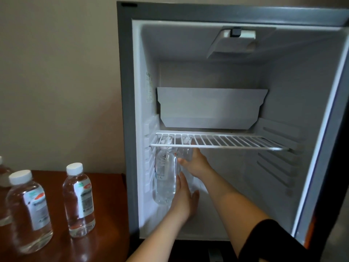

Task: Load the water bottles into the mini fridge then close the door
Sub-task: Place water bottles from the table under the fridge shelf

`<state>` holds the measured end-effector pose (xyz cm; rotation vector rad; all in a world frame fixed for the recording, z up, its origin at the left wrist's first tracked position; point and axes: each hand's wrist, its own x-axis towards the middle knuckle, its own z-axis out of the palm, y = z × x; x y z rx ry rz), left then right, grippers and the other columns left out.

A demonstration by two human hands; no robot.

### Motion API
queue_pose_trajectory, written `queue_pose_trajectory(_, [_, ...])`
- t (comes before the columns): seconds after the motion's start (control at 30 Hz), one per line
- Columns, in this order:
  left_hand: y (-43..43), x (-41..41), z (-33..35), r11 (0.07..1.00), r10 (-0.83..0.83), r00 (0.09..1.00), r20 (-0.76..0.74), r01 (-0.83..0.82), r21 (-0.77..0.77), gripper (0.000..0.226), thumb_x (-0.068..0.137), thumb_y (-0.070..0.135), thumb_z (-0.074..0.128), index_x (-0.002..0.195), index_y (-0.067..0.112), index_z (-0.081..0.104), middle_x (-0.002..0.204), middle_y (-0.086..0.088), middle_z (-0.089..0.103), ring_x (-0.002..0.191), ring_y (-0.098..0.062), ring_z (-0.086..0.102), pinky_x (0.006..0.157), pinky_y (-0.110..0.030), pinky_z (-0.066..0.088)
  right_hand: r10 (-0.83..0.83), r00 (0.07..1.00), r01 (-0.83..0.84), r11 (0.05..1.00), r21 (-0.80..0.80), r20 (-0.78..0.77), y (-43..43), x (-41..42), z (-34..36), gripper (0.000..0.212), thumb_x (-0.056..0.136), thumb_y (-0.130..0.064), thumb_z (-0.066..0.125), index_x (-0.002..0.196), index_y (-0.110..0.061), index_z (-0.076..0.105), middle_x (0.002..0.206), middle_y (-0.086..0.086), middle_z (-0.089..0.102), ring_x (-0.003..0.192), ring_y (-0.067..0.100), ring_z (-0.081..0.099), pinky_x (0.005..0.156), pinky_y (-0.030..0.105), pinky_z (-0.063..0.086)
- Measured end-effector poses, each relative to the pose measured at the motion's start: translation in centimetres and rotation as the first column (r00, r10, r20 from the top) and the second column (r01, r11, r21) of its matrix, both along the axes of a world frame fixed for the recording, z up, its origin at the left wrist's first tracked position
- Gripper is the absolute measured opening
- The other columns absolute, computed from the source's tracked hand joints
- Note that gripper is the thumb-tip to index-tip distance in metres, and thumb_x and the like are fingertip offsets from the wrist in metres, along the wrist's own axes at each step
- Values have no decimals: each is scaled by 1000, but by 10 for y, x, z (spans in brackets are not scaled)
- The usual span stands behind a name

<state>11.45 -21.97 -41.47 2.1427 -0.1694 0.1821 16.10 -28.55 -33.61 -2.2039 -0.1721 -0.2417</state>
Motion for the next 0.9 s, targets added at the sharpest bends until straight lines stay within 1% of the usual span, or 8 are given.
queue_pose_trajectory(0.1, [8,-12,5,999,-39,999,-33,40,11,73,98,20,43,150,9,-6,160,-6,-3,147,-15,2,115,-20,7,-39,999,40,998,-55,18,-2,-9,0,66,89,-33,62,141,-10,29,141,13,44,128,31,46,100,35,42])
queue_pose_trajectory(0.2, [20,-31,15,998,-62,995,-74,65,28,63,97,24,45,150,9,14,156,-6,22,143,-18,24,110,-19,21,-64,992,77,990,-119,112,-10,-27,3,57,91,-29,59,138,-8,37,136,15,50,123,32,51,98,37,45])
queue_pose_trajectory(0.37, [52,-81,44,985,-89,993,-73,99,142,41,96,25,48,134,8,47,126,-5,58,115,-16,54,82,-14,35,10,996,18,954,-301,93,-19,-69,20,29,91,-26,58,114,-9,62,111,10,65,107,29,60,90,33,46])
queue_pose_trajectory(0.47, [81,-117,63,981,-103,993,-63,112,160,40,95,26,50,133,10,47,118,-6,62,105,-12,56,86,-15,37,135,989,-98,899,-426,58,-12,-103,41,22,90,-24,59,103,-9,69,97,9,68,93,23,63,81,28,45])
queue_pose_trajectory(0.57, [118,-153,80,967,-81,996,-33,86,240,34,94,28,50,126,15,54,107,-5,67,106,-16,60,95,-25,43,280,959,-220,835,-505,45,6,-138,59,20,90,-24,58,104,-13,68,100,8,70,91,23,66,86,32,52])
queue_pose_trajectory(0.67, [157,-186,91,955,-54,998,-13,55,292,29,94,27,51,120,15,58,88,7,64,98,-14,62,89,-25,47,406,914,-344,755,-558,-14,34,-168,71,22,92,-27,57,109,-16,66,99,4,67,85,20,68,79,30,53])
queue_pose_trajectory(0.83, [219,-233,96,930,56,998,-16,-47,364,30,94,28,51,120,13,56,98,3,63,88,-9,63,78,-19,48,550,835,-415,604,-681,-21,95,-203,77,28,92,-28,56,115,-14,65,115,5,67,104,21,62,91,30,46])
queue_pose_trajectory(0.9, [243,-248,93,921,115,993,-30,-96,377,30,94,30,51,120,16,56,109,-1,64,97,-12,62,83,-23,47,583,812,-437,581,-687,-23,122,-210,75,27,92,-27,57,114,-14,66,112,7,68,100,22,62,89,31,48])
